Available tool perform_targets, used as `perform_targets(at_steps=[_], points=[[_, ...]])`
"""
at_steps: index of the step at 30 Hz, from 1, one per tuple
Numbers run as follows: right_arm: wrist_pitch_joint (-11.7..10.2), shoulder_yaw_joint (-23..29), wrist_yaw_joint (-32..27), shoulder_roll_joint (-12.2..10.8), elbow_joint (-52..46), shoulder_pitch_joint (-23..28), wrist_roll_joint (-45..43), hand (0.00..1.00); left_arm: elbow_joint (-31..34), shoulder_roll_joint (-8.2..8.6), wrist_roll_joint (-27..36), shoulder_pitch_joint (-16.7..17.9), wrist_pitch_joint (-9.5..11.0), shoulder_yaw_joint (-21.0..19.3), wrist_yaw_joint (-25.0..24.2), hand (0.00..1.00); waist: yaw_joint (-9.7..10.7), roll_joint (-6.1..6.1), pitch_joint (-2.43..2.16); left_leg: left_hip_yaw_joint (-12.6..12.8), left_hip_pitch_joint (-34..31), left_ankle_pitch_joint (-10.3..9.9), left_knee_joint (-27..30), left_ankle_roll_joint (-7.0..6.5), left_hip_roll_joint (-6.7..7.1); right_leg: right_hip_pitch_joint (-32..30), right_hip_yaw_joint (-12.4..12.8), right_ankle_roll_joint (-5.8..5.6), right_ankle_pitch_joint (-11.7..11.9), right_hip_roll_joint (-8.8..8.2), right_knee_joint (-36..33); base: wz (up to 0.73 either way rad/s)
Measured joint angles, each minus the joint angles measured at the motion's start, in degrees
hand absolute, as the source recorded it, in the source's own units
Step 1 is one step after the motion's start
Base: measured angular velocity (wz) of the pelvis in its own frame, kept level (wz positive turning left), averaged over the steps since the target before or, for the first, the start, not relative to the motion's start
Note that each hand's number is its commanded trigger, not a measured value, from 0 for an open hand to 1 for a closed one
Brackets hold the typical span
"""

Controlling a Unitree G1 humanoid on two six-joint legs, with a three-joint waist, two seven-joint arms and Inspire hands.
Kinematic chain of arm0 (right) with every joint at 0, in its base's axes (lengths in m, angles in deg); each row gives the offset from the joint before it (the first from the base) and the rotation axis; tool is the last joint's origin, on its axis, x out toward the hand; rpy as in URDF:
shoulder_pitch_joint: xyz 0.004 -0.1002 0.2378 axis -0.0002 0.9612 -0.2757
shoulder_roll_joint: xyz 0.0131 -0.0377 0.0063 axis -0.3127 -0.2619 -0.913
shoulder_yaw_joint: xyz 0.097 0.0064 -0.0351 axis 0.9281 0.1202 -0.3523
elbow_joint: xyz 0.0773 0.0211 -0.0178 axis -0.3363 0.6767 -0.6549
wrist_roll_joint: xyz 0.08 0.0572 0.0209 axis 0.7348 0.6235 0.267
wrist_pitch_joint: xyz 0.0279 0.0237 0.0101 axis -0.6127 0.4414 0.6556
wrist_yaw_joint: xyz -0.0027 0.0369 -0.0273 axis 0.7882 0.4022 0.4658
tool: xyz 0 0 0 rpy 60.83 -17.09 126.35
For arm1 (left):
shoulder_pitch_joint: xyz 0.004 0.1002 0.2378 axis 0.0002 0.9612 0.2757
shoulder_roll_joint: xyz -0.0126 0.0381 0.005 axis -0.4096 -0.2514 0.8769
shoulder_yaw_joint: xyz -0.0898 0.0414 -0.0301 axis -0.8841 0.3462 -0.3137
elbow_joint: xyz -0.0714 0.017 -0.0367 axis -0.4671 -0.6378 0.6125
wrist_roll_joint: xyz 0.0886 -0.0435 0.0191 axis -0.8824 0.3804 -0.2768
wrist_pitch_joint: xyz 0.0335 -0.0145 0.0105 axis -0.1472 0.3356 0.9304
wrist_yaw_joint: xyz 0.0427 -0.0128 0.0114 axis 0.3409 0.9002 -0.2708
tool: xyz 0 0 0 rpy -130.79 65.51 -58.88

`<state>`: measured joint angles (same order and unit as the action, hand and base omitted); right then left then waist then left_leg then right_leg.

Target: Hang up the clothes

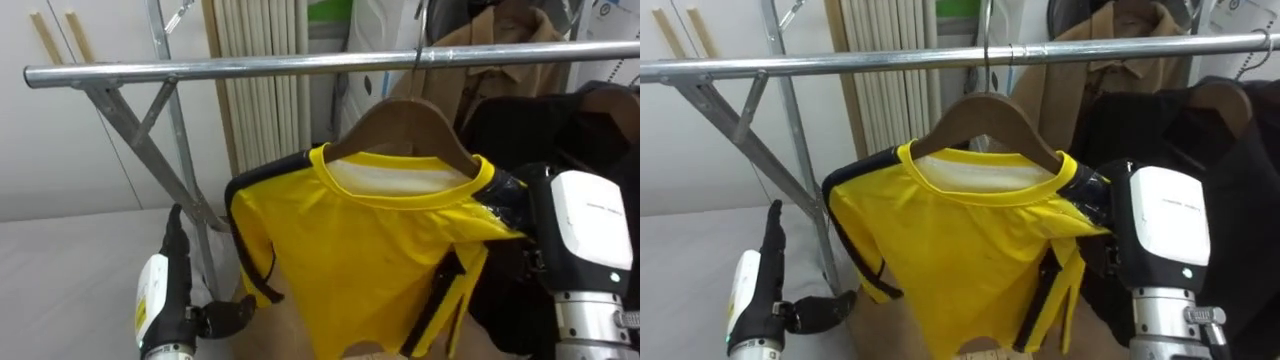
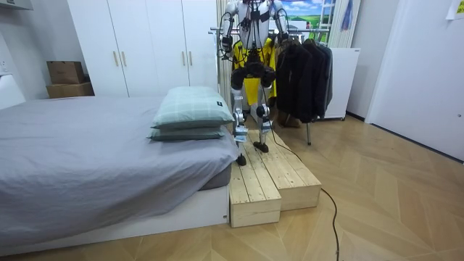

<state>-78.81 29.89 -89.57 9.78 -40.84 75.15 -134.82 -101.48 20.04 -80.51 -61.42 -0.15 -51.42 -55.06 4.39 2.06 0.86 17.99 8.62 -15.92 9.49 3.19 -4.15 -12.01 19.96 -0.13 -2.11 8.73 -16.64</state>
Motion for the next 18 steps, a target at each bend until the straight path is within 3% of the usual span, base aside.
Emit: perform_targets(at_steps=[18], points=[[1.0, -1.3, 0.0, 1.0, -1.0, -1.5, -0.7, 1.00, 1.0, 0.14, 0.1, -1.2, 0.4, 0.0, 1.2, 0.00, -1.2, 1.15, -0.69, 0.6, -0.5, 0.1, 0.0, -0.18, -0.19, 0.0, -0.3, 0.07, 1.9, -0.10, 1.9, -0.02]])
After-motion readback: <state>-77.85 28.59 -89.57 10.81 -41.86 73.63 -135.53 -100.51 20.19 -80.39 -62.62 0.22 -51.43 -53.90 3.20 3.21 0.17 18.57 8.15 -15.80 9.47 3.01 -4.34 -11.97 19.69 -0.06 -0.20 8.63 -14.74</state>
